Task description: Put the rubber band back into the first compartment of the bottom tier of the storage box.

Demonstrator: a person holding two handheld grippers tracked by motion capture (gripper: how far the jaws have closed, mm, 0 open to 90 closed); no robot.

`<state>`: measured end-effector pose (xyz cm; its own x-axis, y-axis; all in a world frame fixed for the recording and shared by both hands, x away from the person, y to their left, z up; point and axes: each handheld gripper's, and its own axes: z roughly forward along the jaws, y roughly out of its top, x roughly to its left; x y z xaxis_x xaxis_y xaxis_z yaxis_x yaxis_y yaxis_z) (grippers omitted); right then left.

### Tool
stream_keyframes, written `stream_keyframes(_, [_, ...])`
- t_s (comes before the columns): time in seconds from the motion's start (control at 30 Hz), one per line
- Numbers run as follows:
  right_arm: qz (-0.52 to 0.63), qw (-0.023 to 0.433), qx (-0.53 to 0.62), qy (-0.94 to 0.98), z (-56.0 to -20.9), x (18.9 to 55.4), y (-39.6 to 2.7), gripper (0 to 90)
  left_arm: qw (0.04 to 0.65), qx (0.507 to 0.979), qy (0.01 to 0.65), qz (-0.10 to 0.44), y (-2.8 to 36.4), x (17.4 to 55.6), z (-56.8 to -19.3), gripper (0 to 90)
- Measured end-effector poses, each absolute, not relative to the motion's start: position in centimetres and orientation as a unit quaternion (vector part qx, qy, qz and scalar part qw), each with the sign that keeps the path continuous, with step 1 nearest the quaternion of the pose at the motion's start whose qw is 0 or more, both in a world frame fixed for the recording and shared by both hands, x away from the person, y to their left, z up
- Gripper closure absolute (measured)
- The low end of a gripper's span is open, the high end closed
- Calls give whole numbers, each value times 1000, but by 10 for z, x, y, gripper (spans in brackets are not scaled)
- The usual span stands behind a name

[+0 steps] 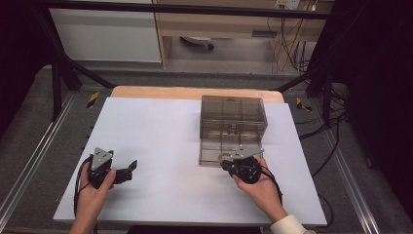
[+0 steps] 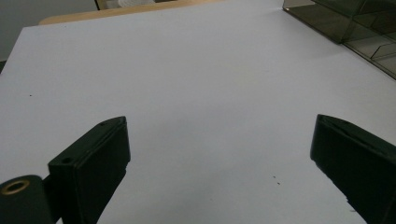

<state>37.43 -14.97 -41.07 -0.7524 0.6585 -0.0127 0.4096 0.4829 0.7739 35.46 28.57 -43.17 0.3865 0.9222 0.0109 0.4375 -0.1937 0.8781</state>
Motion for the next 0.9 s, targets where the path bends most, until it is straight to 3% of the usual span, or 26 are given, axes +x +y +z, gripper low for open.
stream_keyframes(0.57, [415, 170, 304, 840, -388, 425, -128, 843, 424, 716, 474, 288, 286, 354, -432, 46])
stream_keyframes(0.9, [424, 168, 316, 832, -396, 423, -124, 843, 424, 718, 471, 287, 285, 355, -431, 47])
